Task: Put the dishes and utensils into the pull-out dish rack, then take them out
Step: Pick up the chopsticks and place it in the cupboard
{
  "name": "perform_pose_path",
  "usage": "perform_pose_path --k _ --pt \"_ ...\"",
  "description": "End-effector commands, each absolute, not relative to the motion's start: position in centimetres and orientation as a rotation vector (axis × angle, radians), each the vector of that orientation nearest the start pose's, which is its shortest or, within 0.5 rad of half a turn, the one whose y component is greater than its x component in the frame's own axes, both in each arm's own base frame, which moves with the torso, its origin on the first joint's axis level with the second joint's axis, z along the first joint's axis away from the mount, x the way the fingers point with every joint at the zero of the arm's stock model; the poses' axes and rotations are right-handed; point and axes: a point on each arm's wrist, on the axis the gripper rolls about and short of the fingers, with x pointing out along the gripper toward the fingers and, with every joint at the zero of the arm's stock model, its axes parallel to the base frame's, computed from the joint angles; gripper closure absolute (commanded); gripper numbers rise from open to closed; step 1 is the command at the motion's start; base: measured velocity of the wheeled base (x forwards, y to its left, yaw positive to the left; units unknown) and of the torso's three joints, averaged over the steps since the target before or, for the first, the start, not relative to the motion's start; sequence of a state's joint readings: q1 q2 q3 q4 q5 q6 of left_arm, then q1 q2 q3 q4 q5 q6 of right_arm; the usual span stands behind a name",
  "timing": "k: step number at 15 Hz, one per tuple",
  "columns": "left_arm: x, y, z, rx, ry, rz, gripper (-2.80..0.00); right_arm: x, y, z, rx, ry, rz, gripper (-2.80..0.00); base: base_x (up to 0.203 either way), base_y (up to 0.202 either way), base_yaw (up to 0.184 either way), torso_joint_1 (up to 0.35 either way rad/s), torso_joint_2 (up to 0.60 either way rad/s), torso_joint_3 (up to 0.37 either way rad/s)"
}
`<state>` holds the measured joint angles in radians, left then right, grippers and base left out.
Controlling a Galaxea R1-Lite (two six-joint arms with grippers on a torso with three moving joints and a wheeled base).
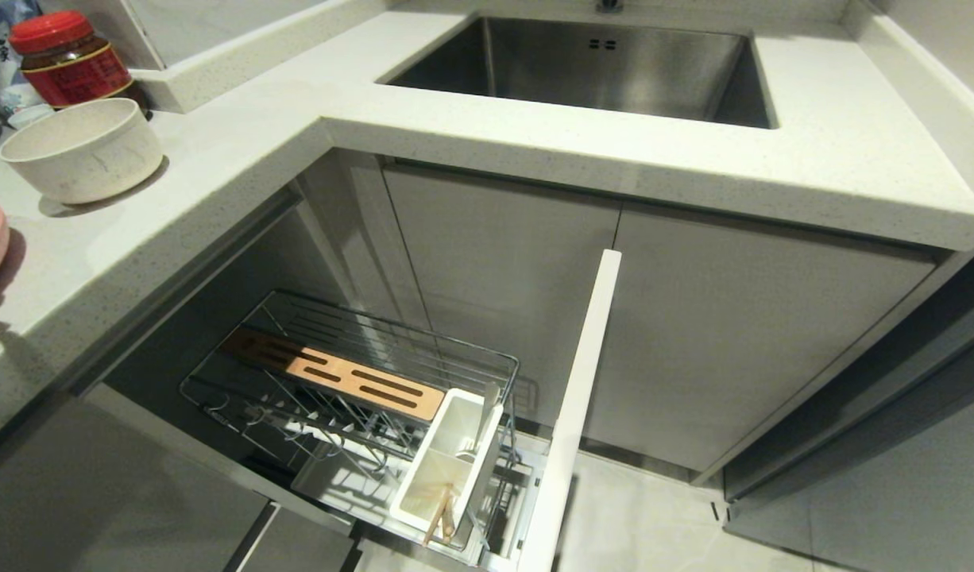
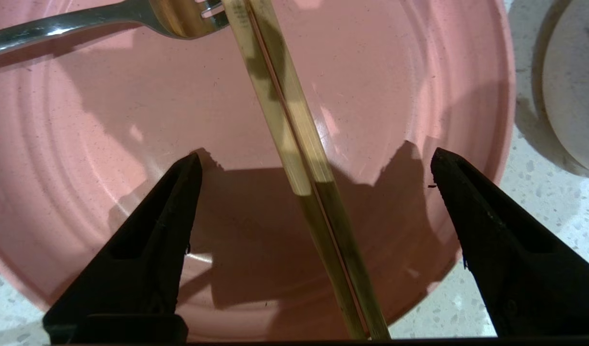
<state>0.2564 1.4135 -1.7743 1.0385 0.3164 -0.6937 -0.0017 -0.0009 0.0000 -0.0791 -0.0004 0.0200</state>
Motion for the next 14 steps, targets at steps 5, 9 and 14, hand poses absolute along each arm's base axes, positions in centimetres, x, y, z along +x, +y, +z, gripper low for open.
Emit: perform_pose_path --k 5,9,14 --pt "16.67 5.11 36.19 -0.631 0.486 0.772 0.00 -2.10 0.00 7.64 0.020 -0.054 -0.003 0.00 0.000 0.000 0.000 0.000 0.00 0.000" --pt "16.59 5.03 36.22 -0.644 0.494 0.745 0.00 -2.10 0.00 7.64 0.020 -0.054 -0.001 0.00 0.000 0.000 0.000 0.000 0.00 0.000" --pt "16.40 5.08 36.28 -0.657 0.486 0.750 0.00 -2.10 0.00 7.64 0.020 -0.054 -0.001 0.00 0.000 0.000 0.000 0.000 0.00 0.000"
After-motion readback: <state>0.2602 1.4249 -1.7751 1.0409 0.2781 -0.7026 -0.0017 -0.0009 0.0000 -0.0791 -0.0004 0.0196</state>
